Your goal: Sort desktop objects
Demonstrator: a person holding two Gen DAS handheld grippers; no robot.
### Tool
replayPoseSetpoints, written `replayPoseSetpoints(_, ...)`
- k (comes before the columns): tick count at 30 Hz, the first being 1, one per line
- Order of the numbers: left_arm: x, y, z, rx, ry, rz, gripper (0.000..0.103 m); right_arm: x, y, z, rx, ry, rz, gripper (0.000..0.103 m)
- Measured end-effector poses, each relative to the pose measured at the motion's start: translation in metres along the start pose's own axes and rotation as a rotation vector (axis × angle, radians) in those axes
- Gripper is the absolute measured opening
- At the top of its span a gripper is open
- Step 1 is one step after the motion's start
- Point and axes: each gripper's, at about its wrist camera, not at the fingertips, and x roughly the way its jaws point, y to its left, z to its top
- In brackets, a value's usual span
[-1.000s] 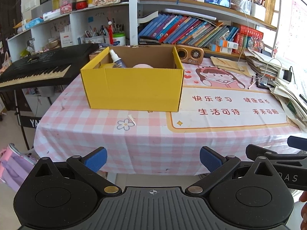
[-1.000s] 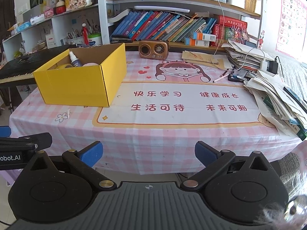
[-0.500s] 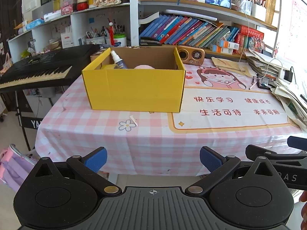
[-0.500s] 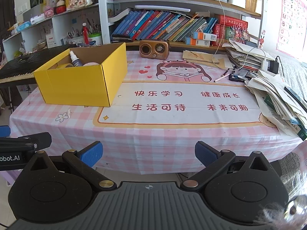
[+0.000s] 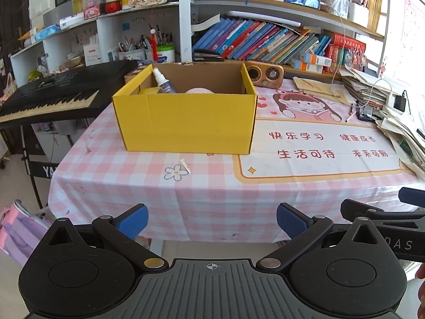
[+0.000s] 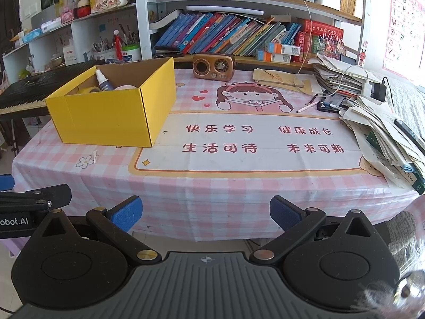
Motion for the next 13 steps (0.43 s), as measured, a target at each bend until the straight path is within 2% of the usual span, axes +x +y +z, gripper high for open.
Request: replayPoseSetpoints(13, 0.0070, 0.0040, 0.0001, -0.018, 0.030, 0.006, 0.103, 0.0058, -0.0003, 0.0000, 0.010, 0.020, 0.002, 0.103)
